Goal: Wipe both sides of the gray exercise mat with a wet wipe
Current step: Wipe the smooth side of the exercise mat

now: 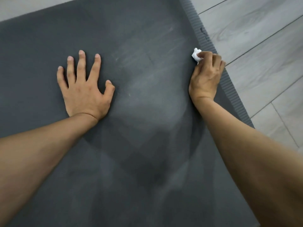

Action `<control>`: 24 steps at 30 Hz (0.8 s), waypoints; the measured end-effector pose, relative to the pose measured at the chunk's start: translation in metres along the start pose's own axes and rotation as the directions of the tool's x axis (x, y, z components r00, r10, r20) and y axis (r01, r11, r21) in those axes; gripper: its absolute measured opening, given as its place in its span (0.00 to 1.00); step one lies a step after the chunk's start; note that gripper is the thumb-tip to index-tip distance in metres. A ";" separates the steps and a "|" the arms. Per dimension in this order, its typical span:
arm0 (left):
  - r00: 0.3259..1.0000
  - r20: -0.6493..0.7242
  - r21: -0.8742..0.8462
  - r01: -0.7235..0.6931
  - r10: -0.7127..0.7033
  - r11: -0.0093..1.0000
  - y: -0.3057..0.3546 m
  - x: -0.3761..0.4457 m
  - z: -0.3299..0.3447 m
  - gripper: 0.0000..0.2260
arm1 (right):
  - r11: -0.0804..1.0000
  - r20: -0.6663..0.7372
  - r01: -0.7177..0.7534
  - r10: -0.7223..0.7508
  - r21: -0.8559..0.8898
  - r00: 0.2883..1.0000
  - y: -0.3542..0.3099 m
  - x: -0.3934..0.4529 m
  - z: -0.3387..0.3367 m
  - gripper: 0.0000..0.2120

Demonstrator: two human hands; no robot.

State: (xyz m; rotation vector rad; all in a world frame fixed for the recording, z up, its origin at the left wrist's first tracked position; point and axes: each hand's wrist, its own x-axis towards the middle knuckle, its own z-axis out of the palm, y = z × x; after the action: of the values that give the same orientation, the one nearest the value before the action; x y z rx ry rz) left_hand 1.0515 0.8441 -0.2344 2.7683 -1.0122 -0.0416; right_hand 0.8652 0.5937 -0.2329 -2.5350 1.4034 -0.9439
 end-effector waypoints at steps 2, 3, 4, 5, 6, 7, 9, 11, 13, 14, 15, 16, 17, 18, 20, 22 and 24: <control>1.000 -0.017 0.002 -0.025 0.025 1.000 0.002 0.000 0.002 0.29 | 0.999 -0.017 -0.018 0.018 -0.038 1.000 0.002 0.005 0.002 0.12; 0.999 -0.033 0.003 -0.040 0.040 0.999 0.002 0.001 0.002 0.28 | 0.999 -0.023 -0.014 0.013 -0.048 1.000 0.002 0.007 0.004 0.12; 0.997 -0.049 0.000 -0.052 0.052 0.999 0.002 -0.001 0.002 0.27 | 0.999 -0.026 -0.004 0.003 -0.047 1.000 0.003 0.006 0.005 0.12; 0.994 -0.084 -0.004 -0.070 0.069 0.998 0.002 -0.002 0.003 0.25 | 0.999 -0.030 -0.002 0.001 -0.047 1.000 0.005 0.004 0.006 0.12; 0.990 -0.119 -0.007 -0.083 0.081 0.997 0.003 -0.004 0.001 0.23 | 0.999 -0.051 0.021 -0.023 -0.046 0.998 0.007 0.002 0.008 0.11; 0.986 -0.145 -0.014 -0.084 0.081 0.996 0.003 -0.003 0.000 0.21 | 0.999 -0.063 0.033 -0.035 -0.033 0.997 0.008 0.002 0.008 0.11; 0.983 -0.163 0.006 -0.088 0.088 0.996 0.002 -0.002 0.002 0.17 | 1.000 -0.072 0.016 -0.017 -0.010 0.997 0.009 0.005 0.010 0.11; 0.976 -0.166 0.033 -0.135 0.138 0.990 0.008 -0.003 -0.003 0.12 | 1.000 -0.066 0.000 -0.001 -0.006 0.998 0.009 0.005 0.010 0.10; 0.968 -0.156 0.053 -0.191 0.198 0.980 0.017 -0.020 -0.009 0.11 | 1.000 -0.049 0.014 -0.014 0.004 0.999 0.008 0.005 0.009 0.11; 0.973 -0.132 0.047 -0.183 0.187 0.982 0.024 -0.042 -0.010 0.13 | 1.000 -0.036 0.016 -0.016 0.016 0.999 0.008 0.006 0.009 0.11; 0.984 -0.088 0.021 -0.152 0.153 0.988 0.034 -0.071 -0.009 0.17 | 0.999 -0.032 0.021 -0.020 0.027 0.999 0.007 0.006 0.009 0.11; 0.993 -0.030 -0.005 -0.113 0.113 0.994 0.043 -0.103 -0.008 0.22 | 0.999 -0.030 0.031 -0.030 0.040 0.999 0.006 0.006 0.008 0.11; 0.997 0.026 -0.017 -0.077 0.077 0.997 0.053 -0.130 -0.007 0.26 | 0.998 -0.025 0.037 -0.035 0.055 0.999 0.007 0.005 0.006 0.11; 0.997 0.065 -0.016 -0.050 0.051 0.999 0.059 -0.148 -0.005 0.30 | 0.997 -0.021 0.037 -0.036 0.064 0.999 0.008 0.004 0.005 0.11; 0.997 0.082 0.003 -0.018 0.017 1.000 0.063 -0.155 0.001 0.32 | 0.998 -0.019 0.046 -0.045 0.039 0.999 0.009 0.004 0.005 0.11; 0.997 0.079 0.033 -0.007 0.004 0.999 0.061 -0.149 0.004 0.33 | 0.997 -0.012 0.080 -0.080 -0.014 0.997 0.009 0.004 0.008 0.11; 0.999 0.050 0.042 -0.012 0.010 0.999 0.060 -0.149 0.006 0.32 | 0.985 0.006 0.175 -0.175 -0.006 0.985 0.011 0.004 0.007 0.10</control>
State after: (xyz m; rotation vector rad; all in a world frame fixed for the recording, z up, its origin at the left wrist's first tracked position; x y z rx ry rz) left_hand 0.8987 0.8936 -0.2343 2.8129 -1.0516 -0.0886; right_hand 0.8622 0.5822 -0.2403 -2.6985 1.1992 -0.9579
